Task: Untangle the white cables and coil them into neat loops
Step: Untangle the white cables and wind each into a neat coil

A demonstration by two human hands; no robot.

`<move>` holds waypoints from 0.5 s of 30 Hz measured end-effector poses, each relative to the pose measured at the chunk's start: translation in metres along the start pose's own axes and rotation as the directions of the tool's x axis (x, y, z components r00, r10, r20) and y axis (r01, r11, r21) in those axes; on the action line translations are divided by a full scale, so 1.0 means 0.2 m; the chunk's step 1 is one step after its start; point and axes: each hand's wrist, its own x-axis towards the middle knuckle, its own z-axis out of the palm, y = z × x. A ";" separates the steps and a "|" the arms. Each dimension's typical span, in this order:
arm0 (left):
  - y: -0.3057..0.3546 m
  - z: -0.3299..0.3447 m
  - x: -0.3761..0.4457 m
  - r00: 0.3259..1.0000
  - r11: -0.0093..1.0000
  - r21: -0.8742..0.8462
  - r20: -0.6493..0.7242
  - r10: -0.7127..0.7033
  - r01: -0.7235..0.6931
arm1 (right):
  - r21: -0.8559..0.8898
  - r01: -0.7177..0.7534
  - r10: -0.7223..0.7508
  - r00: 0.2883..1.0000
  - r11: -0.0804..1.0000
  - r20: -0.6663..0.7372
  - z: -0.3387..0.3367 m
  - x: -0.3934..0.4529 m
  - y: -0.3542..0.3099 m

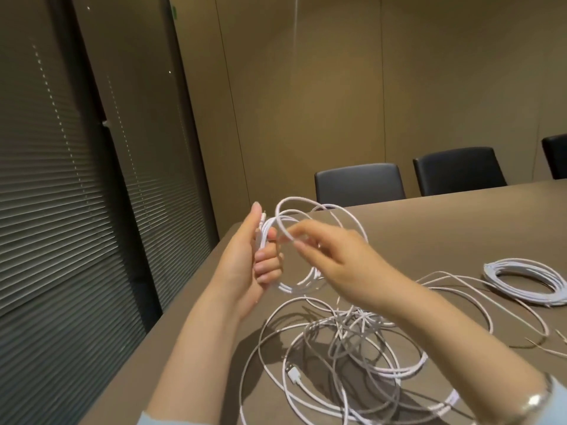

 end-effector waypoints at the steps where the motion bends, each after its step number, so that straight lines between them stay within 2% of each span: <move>1: 0.00 0.01 -0.01 1.000 0.999 0.032 -0.013 0.020 -0.020 | -0.087 0.023 -0.020 0.999 0.996 0.030 0.03 -0.01 0.00; 5: 0.01 0.01 -0.05 0.986 0.966 0.243 -0.111 0.121 -0.091 | -0.188 0.060 -0.045 0.996 0.980 0.081 0.07 -0.02 -0.02; 9: 0.03 -0.02 -0.03 0.983 0.960 0.237 -0.076 0.169 -0.147 | -0.210 0.068 -0.048 0.994 0.975 0.099 0.08 -0.02 -0.04; 11: 0.05 -0.04 -0.02 0.988 0.975 0.169 -0.034 0.153 -0.145 | -0.113 0.018 -0.012 0.999 0.993 0.053 0.07 -0.02 -0.03; 13: 0.06 -0.08 -0.02 0.990 0.985 0.106 -0.016 0.138 -0.136 | 0.061 -0.090 0.092 0.995 0.994 -0.044 0.05 -0.02 -0.01; 15: 0.08 -0.10 -0.03 0.989 0.990 0.042 -0.038 0.140 -0.138 | 0.237 -0.179 0.220 0.962 0.955 -0.162 0.02 0.00 0.04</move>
